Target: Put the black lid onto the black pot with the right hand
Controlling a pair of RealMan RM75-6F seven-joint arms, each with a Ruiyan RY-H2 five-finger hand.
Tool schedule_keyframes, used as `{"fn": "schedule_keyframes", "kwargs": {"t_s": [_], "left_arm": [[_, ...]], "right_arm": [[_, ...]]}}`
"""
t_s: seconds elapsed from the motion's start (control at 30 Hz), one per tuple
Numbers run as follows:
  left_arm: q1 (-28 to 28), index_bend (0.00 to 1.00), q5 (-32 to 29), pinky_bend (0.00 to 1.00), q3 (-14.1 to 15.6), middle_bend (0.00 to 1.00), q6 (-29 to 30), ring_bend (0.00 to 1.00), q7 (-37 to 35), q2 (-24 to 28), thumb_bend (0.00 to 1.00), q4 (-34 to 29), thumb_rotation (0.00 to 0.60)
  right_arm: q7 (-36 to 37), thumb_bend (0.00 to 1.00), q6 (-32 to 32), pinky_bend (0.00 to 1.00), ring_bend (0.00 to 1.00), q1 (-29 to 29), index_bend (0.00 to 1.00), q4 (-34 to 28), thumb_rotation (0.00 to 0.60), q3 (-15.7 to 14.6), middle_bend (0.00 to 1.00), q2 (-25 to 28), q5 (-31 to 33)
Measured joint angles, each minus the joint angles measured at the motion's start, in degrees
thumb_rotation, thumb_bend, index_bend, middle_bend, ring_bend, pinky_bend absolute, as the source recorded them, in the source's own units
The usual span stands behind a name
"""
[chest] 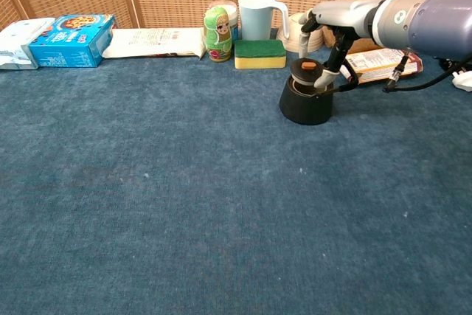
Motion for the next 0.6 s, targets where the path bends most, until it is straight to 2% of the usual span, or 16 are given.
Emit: {"fn": "schedule_keyframes", "kwargs": {"t_s": [0.3,0.6], "left_arm": [[0.1,0.00,-0.2,0.06,-0.1,0.00,0.1,0.00,-0.5,0.1,0.13,0.1,0.600],[0.1,0.00,-0.2,0.06,-0.1,0.00,0.0,0.00,-0.6,0.1,0.13,0.1,0.600]], "right_arm": [[-0.8,0.27,-0.1,0.04,0.09,0.6,0.44,1.0,0.600,-0.5,0.01,-0.7,0.7],[-1.8,0.27,-0.4,0.04,0.08,0.9,0.40,0.7,0.600,-1.1,0.00,-0.4,2.0]]}}
